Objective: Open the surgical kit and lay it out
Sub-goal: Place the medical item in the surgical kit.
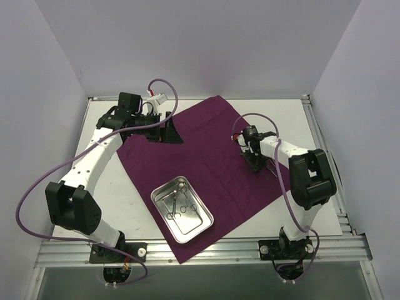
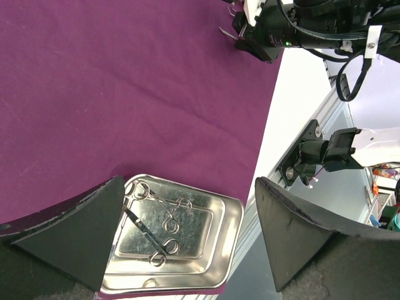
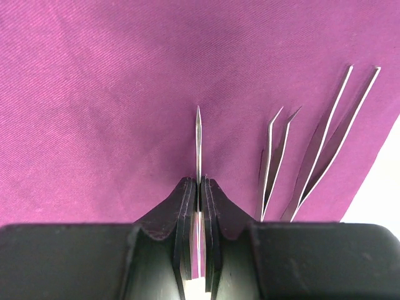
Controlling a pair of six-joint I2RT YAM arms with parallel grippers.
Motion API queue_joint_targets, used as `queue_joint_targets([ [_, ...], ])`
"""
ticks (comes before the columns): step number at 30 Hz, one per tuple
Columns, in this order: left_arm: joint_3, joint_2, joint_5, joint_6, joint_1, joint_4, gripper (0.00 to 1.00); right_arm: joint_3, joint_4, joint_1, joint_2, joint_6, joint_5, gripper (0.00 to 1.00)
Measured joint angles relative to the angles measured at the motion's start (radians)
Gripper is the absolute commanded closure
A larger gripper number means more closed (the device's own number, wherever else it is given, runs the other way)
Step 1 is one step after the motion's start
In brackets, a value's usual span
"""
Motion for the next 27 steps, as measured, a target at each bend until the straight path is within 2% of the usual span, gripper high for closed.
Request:
queue_joint_targets([
  [27,0.04,0.065,0.002,0.018,0.0,-0.018,0.06,0.0,0.042,-0.023,0.023,-0.015,0.023,1.0],
])
